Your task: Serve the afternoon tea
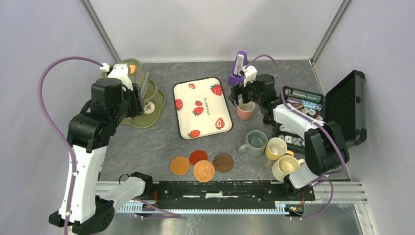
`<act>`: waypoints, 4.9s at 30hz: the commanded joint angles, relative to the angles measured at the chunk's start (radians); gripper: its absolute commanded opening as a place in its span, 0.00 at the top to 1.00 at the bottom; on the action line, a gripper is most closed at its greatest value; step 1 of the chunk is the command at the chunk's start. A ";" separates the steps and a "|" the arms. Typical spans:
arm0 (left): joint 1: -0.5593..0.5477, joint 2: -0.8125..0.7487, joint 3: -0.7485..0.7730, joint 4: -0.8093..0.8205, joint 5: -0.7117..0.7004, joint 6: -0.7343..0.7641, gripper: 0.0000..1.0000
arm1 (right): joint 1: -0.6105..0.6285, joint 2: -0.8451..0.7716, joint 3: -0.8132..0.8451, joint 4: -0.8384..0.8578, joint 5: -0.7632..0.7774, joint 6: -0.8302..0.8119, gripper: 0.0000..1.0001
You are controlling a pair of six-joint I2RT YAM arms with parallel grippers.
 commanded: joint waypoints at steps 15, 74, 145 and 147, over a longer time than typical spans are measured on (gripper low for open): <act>-0.223 0.121 -0.210 0.341 0.251 -0.096 0.55 | -0.003 0.011 0.051 0.015 0.001 -0.006 0.02; -0.336 0.178 -0.812 0.623 0.080 -0.478 0.09 | -0.005 0.030 0.073 -0.019 0.002 -0.016 0.02; -0.016 0.477 -0.832 0.848 -0.119 -0.545 0.76 | -0.014 0.132 0.128 -0.049 0.001 -0.042 0.02; -0.010 0.488 -0.794 0.816 -0.147 -0.506 0.77 | -0.014 0.130 0.129 -0.049 0.002 -0.042 0.02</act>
